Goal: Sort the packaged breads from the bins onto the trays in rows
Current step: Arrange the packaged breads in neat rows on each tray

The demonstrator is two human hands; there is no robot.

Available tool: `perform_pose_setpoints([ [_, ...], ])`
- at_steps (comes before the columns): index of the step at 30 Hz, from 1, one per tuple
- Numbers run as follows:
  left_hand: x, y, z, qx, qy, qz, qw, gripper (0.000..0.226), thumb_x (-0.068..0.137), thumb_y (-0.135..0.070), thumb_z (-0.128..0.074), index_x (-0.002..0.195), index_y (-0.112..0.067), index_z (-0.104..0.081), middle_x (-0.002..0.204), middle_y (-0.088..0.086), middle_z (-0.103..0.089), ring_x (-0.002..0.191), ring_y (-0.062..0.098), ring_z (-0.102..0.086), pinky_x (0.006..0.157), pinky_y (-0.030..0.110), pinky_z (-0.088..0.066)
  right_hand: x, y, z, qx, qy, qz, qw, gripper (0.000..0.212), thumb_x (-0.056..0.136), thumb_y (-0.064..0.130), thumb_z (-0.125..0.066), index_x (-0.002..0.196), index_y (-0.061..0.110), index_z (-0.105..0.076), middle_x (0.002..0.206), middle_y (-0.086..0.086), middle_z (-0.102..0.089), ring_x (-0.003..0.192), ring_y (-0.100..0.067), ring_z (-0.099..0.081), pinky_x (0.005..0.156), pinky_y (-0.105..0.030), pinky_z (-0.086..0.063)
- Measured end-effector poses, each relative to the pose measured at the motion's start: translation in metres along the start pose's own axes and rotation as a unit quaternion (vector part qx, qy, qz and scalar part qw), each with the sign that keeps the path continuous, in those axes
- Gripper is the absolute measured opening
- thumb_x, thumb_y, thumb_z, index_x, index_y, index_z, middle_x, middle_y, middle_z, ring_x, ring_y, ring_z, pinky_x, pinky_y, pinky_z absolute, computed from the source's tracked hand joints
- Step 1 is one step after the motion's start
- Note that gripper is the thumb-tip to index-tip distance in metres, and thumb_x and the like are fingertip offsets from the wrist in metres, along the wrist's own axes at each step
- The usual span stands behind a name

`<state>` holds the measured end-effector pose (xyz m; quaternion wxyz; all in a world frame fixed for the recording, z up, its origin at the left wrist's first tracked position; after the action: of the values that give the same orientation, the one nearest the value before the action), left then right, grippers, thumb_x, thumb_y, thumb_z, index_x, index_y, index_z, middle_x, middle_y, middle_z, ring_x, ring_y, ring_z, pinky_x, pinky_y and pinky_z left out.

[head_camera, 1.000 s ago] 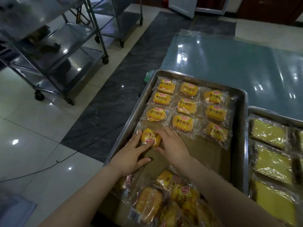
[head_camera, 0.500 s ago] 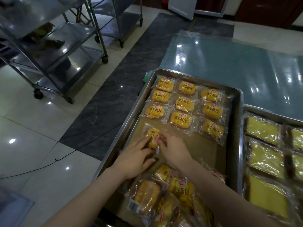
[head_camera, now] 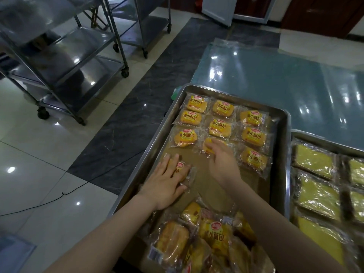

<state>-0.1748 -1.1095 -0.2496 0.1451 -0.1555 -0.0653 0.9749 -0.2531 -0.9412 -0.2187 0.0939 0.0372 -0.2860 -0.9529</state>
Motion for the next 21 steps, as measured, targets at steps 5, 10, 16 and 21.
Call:
perform_pose_setpoints([
  [5,0.015,0.003,0.002,0.022,-0.022,0.033,0.999,0.063,0.090,-0.059,-0.011,0.136,-0.042,0.029,0.147,0.007,0.035,0.133,0.026,0.037,0.107,0.040,0.019,0.017,-0.017,0.005,-0.127,-0.017,-0.007,0.992,0.047,0.096,0.025,-0.048,0.142,0.024,-0.040,0.155,-0.004,-0.026,0.143,-0.028,-0.017,0.115,-0.044,-0.016],
  [10,0.026,0.003,0.013,0.017,-0.087,0.070,0.994,0.068,0.096,-0.049,-0.020,0.144,-0.021,0.018,0.149,0.009,0.032,0.137,0.022,0.029,0.111,0.036,0.013,0.026,-0.020,-0.015,-0.169,0.073,0.029,0.983,0.058,0.099,0.036,-0.041,0.150,0.020,-0.018,0.160,-0.005,-0.007,0.146,-0.024,0.001,0.118,-0.043,-0.006],
  [16,0.046,-0.004,0.027,-0.007,-0.122,0.052,0.991,0.065,0.094,-0.052,-0.019,0.143,-0.031,0.019,0.152,0.003,0.025,0.140,0.019,0.023,0.112,0.035,0.010,0.029,-0.021,-0.013,-0.144,0.043,0.053,0.987,0.055,0.099,0.034,-0.042,0.149,0.022,-0.023,0.159,-0.002,-0.011,0.146,-0.021,0.001,0.116,-0.040,-0.004],
  [21,0.078,-0.008,0.033,0.023,-0.107,0.037,0.993,0.062,0.088,-0.060,-0.004,0.140,-0.039,0.021,0.152,0.003,0.023,0.139,0.026,0.023,0.111,0.042,0.014,0.044,-0.021,-0.010,-0.183,0.019,0.067,0.981,0.053,0.101,0.033,-0.033,0.151,0.022,-0.017,0.160,-0.006,-0.004,0.145,-0.026,0.008,0.115,-0.041,0.004],
])
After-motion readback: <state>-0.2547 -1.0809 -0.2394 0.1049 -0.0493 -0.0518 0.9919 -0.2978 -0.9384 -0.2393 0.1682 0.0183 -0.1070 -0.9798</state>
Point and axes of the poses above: each hand's wrist, its own x-axis towards the middle knuckle, its own z-axis out of the back of the hand, y = z × x, the point moved 5 cm from there along x, towards the middle knuckle
